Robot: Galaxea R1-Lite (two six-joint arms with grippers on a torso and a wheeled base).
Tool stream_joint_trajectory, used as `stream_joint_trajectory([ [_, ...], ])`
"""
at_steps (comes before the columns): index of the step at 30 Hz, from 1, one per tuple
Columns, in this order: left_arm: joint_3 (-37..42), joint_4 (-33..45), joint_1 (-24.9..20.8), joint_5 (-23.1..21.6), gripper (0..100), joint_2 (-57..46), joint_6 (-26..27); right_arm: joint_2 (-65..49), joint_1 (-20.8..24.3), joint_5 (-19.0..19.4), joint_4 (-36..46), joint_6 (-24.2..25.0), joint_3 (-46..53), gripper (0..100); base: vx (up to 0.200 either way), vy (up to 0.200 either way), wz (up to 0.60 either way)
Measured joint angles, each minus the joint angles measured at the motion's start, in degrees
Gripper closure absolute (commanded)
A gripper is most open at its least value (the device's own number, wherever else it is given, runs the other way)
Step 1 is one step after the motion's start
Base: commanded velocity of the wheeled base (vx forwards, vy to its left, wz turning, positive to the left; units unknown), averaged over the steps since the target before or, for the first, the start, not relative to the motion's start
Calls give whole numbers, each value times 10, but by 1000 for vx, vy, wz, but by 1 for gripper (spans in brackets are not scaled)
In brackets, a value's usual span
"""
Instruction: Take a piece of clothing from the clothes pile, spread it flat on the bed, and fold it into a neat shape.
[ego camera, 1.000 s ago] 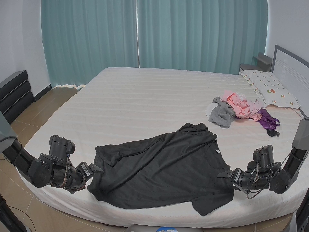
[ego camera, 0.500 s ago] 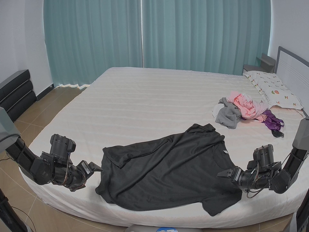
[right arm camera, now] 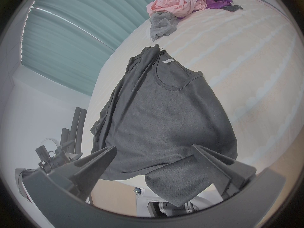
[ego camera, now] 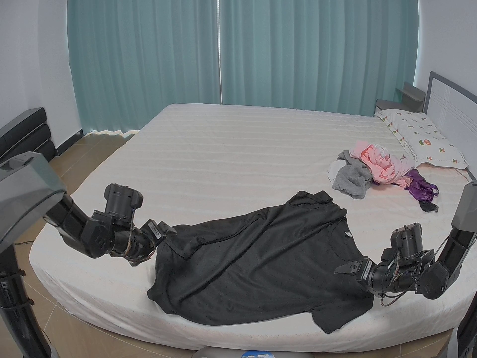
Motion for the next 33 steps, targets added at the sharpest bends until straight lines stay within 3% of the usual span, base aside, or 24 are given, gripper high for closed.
stream_joint_trajectory([
  [13,-194,72,-69,70,0,136,5,2,0,0,0,0,4,0,0,0,0],
  [23,-217,75,-78,139,0,188,44,5,1,1,0,-1,7,0,0,0,0],
  [29,-232,75,-79,142,0,208,45,5,1,1,0,-1,8,0,0,0,0],
  [30,-236,75,-79,143,100,212,45,5,1,1,0,-1,8,0,0,0,0],
  [33,-250,75,-79,144,100,221,45,6,1,1,0,-1,8,0,0,0,0],
])
